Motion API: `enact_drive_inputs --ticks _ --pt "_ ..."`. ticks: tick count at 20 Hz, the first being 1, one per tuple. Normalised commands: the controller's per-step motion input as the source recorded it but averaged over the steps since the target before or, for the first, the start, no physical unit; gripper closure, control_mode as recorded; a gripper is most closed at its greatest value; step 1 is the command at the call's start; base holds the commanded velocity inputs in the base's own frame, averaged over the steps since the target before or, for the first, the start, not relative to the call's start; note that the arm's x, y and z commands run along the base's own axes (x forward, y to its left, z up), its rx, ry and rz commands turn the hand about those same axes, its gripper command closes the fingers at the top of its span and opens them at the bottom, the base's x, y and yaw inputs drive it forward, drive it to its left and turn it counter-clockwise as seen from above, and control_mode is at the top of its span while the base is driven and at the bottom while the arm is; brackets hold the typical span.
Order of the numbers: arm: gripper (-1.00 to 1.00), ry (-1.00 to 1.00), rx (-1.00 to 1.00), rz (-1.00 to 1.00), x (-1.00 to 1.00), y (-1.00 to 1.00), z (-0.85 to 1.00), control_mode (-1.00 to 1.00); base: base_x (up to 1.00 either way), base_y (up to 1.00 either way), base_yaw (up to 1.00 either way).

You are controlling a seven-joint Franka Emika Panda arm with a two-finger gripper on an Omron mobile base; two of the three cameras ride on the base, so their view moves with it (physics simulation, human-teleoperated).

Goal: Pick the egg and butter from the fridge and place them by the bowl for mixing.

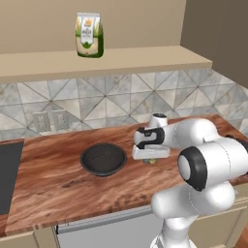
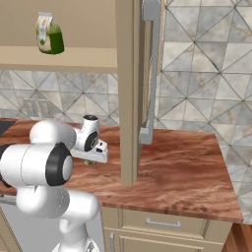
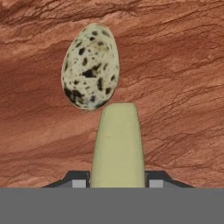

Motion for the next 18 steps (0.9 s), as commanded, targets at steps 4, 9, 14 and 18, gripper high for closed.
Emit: enact_drive_inputs --ticks 4,9,14,18 --pt "1.00 -0.10 0.00 0.00 -0.01 0.16 -0.28 -1.00 0.00 0.00 0.00" --pt "1.00 -0.01 0.00 0.00 0.00 0.27 -0.32 -1.00 0.00 0.00 0.00" --pt "1.00 0.00 0.00 0.00 0.00 0.18 -0.23 -1.00 0.00 0.00 0.00" --pt "-1.00 0.00 0.00 0.00 0.00 0.01 -0.09 -1.00 0.00 0.00 0.00"
